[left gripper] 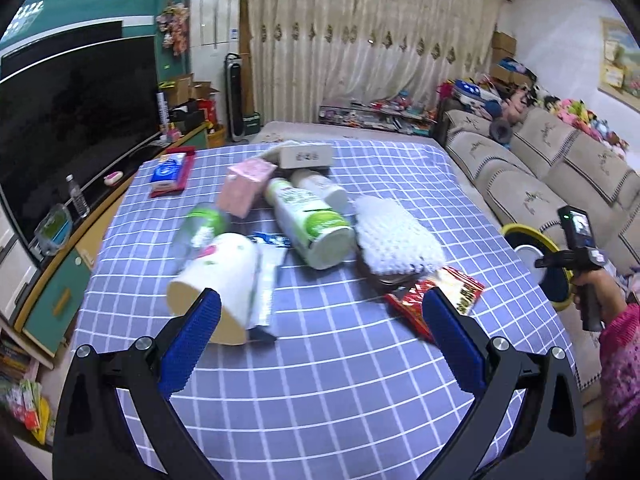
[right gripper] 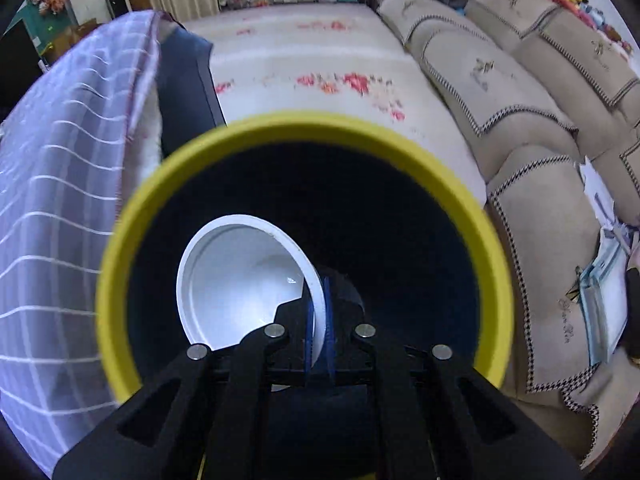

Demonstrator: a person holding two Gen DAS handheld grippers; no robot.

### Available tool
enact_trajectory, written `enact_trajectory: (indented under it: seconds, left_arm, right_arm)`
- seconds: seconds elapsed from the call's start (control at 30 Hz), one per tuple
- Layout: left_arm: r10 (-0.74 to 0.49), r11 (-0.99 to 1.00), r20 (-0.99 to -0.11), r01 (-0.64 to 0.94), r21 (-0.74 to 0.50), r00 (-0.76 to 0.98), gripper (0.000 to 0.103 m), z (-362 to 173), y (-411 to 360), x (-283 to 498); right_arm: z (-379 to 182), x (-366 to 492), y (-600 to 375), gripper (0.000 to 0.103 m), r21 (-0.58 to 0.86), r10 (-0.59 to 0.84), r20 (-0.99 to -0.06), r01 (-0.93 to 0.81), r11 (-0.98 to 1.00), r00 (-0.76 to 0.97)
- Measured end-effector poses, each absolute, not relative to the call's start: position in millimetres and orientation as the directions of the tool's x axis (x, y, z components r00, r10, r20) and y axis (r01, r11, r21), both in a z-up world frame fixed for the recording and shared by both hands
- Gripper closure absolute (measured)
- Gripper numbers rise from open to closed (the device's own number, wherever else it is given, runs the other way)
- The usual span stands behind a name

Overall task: Collect trash
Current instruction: 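Carry the white cup into the yellow-rimmed bin and open the right gripper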

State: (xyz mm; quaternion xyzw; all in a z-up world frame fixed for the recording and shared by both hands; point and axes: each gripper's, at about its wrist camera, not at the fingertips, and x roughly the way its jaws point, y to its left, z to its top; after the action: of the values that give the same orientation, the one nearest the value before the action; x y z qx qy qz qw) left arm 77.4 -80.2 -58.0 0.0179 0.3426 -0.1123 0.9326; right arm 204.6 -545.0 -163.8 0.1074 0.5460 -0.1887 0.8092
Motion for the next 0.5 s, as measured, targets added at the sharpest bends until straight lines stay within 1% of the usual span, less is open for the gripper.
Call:
enact_trajectory:
  seconds: [0.07,0.13,0.37,0.5]
  left_arm:
    - [-0.207,0.97,-0.654,0.24,-0.041,0.727,0.004,-61.3,-89.0,80.1]
    - [-0.218,0.965,-0.666,0.258,-0.04,0.714,0.004,-66.0,-97.4,83.3]
    - [-0.271,0.946,-0.697,0.319,-0.063,0.664,0.004,-81.5,-121.2,93.2]
    - [-0.269,0.946,-0.693,0.32,-0.059,0.669,0.004,-82.5,-121.4,95.5]
  right_arm:
    - [-174.3,213.4,-548.9,0.095,-0.037,-0.185,-0.932,0.426,0.904,0.312]
    - [-182.0,214.7,-550.4,0.091,-0.038,-0.182,-0.936,0.427,0.903,0.302]
    - [-188.1,214.1,-553.7,0.091,-0.051,-0.193,-0.935,0.427,0.903,0.296]
    - [-176.1,209.4,-546.2,0.081,-0.031,-0.186,-0.925,0.421,0.906,0.332]
